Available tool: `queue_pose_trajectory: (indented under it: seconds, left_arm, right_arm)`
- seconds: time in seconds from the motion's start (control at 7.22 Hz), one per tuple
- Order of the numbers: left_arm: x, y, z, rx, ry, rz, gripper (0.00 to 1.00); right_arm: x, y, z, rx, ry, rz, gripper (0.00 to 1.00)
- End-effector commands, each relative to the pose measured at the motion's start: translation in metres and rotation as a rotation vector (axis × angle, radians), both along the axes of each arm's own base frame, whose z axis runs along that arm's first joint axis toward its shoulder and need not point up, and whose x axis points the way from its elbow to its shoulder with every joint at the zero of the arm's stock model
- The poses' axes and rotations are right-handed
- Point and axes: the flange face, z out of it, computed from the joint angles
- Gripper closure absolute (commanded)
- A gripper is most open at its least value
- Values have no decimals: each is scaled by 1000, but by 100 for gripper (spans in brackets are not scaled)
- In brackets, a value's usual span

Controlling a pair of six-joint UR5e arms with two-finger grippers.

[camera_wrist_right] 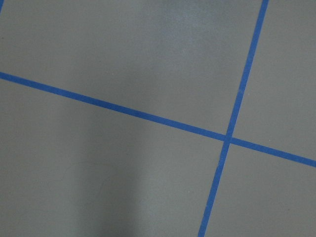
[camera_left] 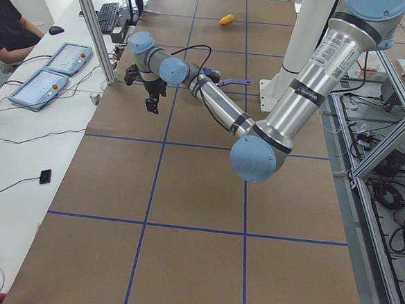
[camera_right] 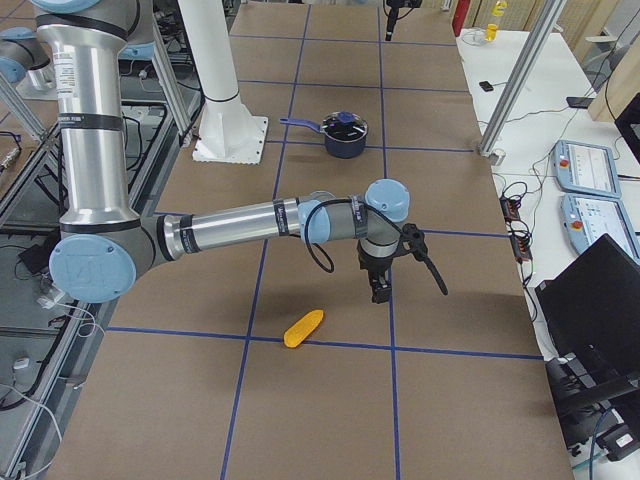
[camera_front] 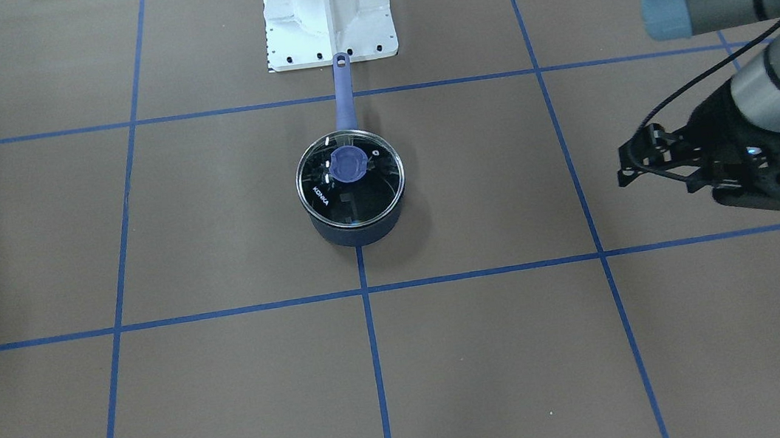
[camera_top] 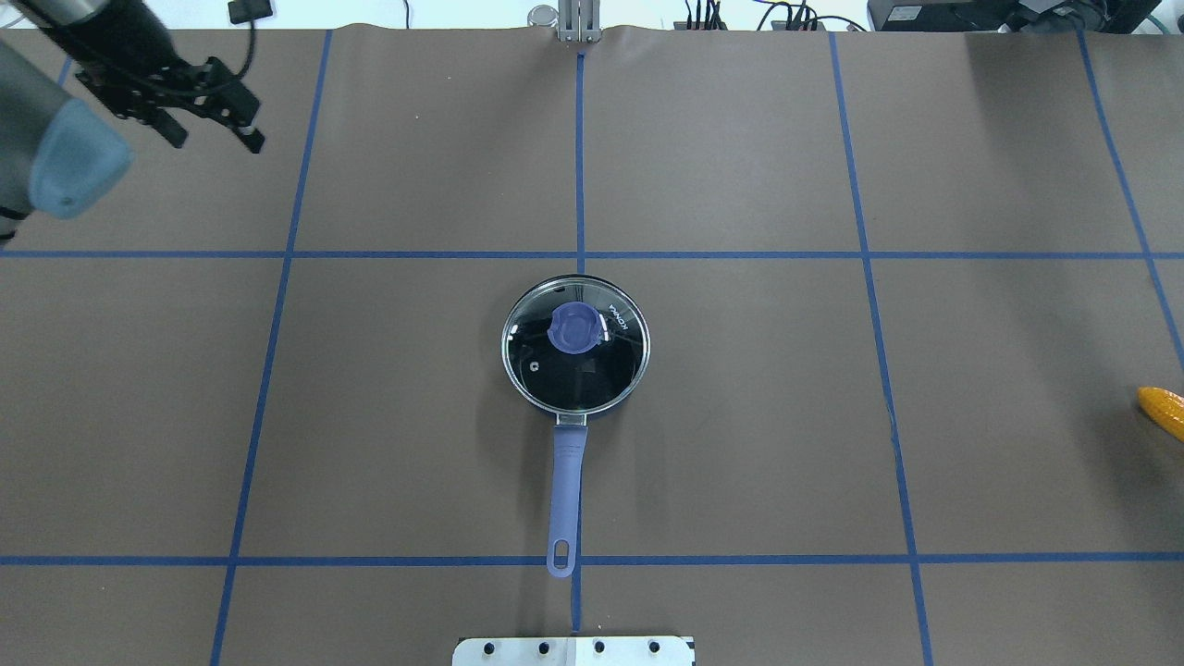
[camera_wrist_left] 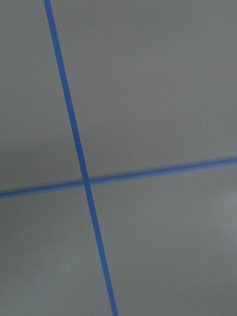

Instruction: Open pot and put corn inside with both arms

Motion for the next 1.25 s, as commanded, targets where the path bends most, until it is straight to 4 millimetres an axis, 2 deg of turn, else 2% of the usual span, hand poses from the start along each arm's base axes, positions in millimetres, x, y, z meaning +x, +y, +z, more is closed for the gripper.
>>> queue_pose_trajectory:
  seconds: [0.0, 0.14, 0.28, 0.42, 0.69, 0.83, 1.11]
  left_arm:
    - [78, -12, -92, 45, -10, 0, 1]
    - [111, 0, -111, 88, -37, 9, 1]
    - [119, 4, -127, 111, -28, 17, 1]
    - [136, 14, -137, 141, -40, 25, 0]
    - [193, 51, -168, 190, -60, 40, 0]
    - [215, 67, -172, 206, -75, 40, 0]
    - [242, 91, -178, 229, -80, 66, 0]
  right_arm:
    - [-1, 31, 33, 76, 8, -101, 1]
    - [-8, 44, 45, 91, 8, -132, 1]
    - [-14, 54, 54, 106, 16, -168, 1]
    - [-18, 64, 64, 123, 16, -211, 1]
    - [-23, 77, 76, 130, 17, -257, 1]
    - [-25, 80, 78, 147, 19, -274, 1]
    - [-32, 83, 83, 147, 18, -296, 1]
